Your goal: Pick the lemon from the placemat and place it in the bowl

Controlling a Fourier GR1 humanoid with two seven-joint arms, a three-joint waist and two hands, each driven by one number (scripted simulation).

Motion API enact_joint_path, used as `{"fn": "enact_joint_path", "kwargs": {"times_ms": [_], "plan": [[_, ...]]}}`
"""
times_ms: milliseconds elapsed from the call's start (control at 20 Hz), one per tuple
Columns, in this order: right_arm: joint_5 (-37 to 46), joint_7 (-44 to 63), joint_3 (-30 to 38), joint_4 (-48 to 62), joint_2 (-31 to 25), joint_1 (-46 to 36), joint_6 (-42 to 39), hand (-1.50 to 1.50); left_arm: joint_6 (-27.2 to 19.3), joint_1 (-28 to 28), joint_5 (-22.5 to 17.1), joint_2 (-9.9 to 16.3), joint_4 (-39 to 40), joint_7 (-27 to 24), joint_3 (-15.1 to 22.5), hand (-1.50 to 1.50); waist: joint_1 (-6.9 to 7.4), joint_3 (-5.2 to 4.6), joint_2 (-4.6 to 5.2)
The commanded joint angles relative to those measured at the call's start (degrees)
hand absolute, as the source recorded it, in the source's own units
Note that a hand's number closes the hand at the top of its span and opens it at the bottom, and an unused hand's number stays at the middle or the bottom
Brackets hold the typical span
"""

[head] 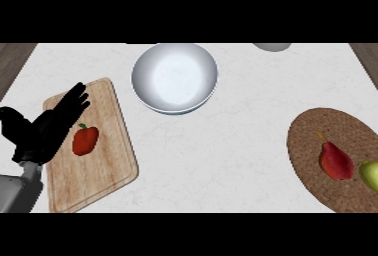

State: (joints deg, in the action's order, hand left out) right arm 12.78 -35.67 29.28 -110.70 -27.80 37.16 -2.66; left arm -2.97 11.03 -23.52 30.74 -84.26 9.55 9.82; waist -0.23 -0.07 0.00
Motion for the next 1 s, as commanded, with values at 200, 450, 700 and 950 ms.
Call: {"fn": "enact_joint_path", "kwargs": {"times_ms": [200, 450, 700, 950], "plan": [[11.78, 11.96, -2.22, -3.83, 2.24, -2.59, -1.42, -1.50, -0.24, 2.21, 2.98, -3.69, -0.27, 2.08, -0.47, 0.00, 0.09, 0.05, 0.05], [16.38, 11.98, -3.36, -7.23, 7.38, -1.73, -3.73, -1.50, -0.62, -0.81, 6.36, -5.66, -3.22, 2.87, -0.36, 0.00, 0.08, 0.07, -0.05], [18.70, 13.01, 0.60, -3.47, 6.38, -5.14, -6.72, -1.50, 3.74, 0.04, 5.48, -5.62, 1.22, 1.08, -5.16, 0.00, 0.01, 0.05, 0.00], [20.51, 9.85, 1.78, 0.29, 8.83, -6.75, -6.71, -1.50, 7.60, 0.45, 4.03, -3.18, -0.94, 4.90, -9.26, 0.00, -0.04, 0.07, -0.06]]}}
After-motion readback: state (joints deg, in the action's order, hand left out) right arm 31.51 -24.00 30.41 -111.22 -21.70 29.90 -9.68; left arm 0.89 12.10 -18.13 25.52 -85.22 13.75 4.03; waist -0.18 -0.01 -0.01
